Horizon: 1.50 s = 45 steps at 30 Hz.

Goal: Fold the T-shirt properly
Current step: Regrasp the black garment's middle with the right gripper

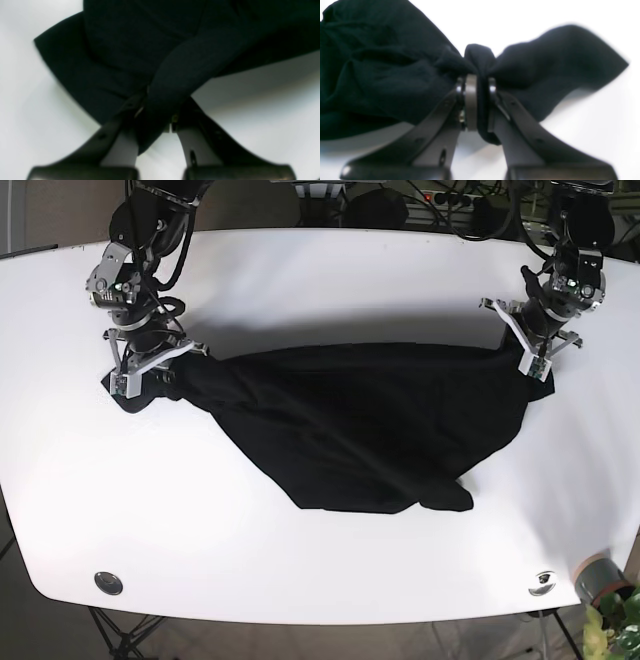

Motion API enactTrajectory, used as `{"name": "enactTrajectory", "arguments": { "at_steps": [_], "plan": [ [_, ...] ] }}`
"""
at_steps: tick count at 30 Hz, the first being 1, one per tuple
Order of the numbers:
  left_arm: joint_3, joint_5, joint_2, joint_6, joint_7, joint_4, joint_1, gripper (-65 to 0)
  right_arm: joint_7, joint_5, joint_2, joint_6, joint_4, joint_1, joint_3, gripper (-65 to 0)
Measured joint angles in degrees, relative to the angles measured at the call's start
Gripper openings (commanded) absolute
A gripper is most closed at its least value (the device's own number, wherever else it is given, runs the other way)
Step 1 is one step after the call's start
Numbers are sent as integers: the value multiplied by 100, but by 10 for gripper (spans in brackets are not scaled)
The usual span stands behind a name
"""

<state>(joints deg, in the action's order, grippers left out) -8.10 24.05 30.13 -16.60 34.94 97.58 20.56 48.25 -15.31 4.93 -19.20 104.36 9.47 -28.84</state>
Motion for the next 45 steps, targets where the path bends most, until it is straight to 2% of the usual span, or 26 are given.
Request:
{"name": "enactTrajectory", "arguments": {
  "at_steps": [3,5,11,12,14,24,27,32,34,41,45],
  "plan": [
    [0,2,-11,-11,-15,2,31,-650,0,-15,-2,15,0,164,0,-610],
    [-57,9,-13,-33,-31,11,92,-650,0,-13,-4,17,0,236,4,-544],
    [-299,-13,-138,2,-24,96,149,-650,0,33,4,39,229,299,7,-157],
    [-299,-17,-138,0,-26,96,151,-650,0,-13,0,42,332,313,13,-109],
    [-299,-13,-138,-33,-24,96,153,-650,-2,0,0,37,538,317,52,-62],
    [-306,-20,-136,-17,-24,94,153,-650,-44,13,-22,22,942,-72,927,-60],
    [-310,-20,-133,-17,-17,94,151,-650,-111,46,-96,76,772,-374,1375,-60],
    [-310,-17,-129,-17,-22,94,155,-650,-42,-22,-111,4,70,-953,2214,-62],
    [-310,-26,-133,-15,-7,94,151,-650,-70,-7,-116,17,-306,-1211,2385,-87],
    [-310,-39,-153,-15,11,94,127,-650,-55,348,-177,87,-1917,-2031,2986,-255],
    [-306,-39,-151,-17,-9,94,122,-650,-144,321,-155,57,-2433,-2243,3320,-254]
  ]
}}
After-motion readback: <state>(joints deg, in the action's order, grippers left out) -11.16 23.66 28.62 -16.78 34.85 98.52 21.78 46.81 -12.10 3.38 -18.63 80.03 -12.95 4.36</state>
